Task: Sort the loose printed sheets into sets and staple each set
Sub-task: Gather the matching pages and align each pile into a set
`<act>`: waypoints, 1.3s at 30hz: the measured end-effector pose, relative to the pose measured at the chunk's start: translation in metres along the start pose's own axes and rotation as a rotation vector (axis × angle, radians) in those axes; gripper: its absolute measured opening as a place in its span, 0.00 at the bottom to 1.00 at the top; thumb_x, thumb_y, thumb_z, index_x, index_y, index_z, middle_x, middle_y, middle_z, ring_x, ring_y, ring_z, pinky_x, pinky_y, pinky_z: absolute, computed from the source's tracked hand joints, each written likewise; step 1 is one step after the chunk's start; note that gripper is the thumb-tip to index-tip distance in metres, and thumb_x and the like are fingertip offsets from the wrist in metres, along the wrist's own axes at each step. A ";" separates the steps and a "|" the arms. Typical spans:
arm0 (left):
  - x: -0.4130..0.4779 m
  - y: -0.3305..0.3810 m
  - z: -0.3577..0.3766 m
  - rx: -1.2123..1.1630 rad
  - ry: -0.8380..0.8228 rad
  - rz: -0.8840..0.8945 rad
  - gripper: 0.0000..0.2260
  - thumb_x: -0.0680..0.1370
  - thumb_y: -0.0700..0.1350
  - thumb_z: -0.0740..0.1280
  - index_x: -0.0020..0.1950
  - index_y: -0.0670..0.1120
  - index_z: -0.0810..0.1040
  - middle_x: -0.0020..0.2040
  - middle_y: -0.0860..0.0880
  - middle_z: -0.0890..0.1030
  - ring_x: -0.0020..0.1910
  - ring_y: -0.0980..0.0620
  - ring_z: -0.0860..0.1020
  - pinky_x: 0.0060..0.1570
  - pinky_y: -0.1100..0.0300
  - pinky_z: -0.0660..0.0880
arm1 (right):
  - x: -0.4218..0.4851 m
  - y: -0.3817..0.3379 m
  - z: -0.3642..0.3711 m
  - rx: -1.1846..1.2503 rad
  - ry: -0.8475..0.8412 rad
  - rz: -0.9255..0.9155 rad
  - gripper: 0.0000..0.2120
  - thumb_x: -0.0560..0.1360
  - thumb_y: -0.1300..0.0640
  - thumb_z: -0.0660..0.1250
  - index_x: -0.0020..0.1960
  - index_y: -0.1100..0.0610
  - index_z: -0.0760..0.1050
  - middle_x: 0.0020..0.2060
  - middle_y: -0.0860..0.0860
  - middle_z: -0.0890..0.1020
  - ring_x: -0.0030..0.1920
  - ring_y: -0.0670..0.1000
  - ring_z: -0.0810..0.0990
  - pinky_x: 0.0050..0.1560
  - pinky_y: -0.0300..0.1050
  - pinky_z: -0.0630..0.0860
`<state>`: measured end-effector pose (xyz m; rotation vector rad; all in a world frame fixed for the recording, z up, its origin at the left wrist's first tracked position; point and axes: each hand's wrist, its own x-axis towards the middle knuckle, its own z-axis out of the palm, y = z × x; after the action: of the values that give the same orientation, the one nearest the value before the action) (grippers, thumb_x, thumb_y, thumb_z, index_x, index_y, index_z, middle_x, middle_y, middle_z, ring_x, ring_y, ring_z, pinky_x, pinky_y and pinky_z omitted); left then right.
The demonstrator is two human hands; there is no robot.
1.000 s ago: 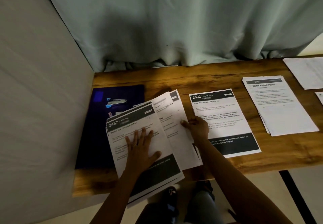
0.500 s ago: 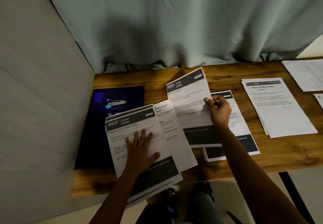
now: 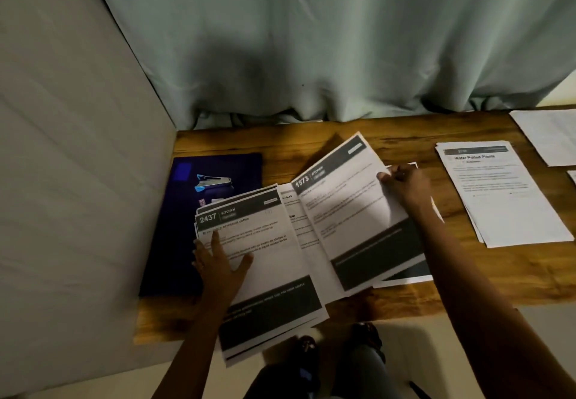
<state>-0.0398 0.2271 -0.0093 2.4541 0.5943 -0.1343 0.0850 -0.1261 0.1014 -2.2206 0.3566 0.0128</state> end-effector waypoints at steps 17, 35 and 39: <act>0.006 -0.011 -0.003 -0.031 -0.123 0.001 0.43 0.75 0.55 0.67 0.77 0.46 0.42 0.78 0.41 0.44 0.76 0.42 0.42 0.72 0.47 0.36 | -0.007 0.013 0.082 0.138 -0.134 0.154 0.07 0.77 0.54 0.65 0.51 0.56 0.76 0.44 0.54 0.82 0.45 0.55 0.81 0.48 0.52 0.79; 0.004 0.022 0.007 -0.223 0.018 -0.201 0.42 0.74 0.53 0.70 0.77 0.44 0.48 0.74 0.36 0.58 0.72 0.35 0.57 0.70 0.39 0.57 | -0.082 0.011 0.159 -0.336 -0.284 0.078 0.20 0.80 0.48 0.56 0.66 0.60 0.65 0.67 0.61 0.64 0.68 0.60 0.63 0.68 0.54 0.62; 0.005 0.040 0.017 -0.243 -0.032 -0.176 0.43 0.72 0.53 0.72 0.77 0.44 0.48 0.73 0.36 0.61 0.72 0.36 0.60 0.70 0.40 0.59 | -0.083 0.008 0.160 -0.118 -0.302 0.157 0.23 0.78 0.50 0.62 0.68 0.61 0.63 0.67 0.61 0.65 0.68 0.61 0.66 0.67 0.55 0.66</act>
<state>-0.0165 0.1909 -0.0029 2.1608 0.7659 -0.1622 0.0218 0.0135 0.0059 -2.2578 0.3681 0.4593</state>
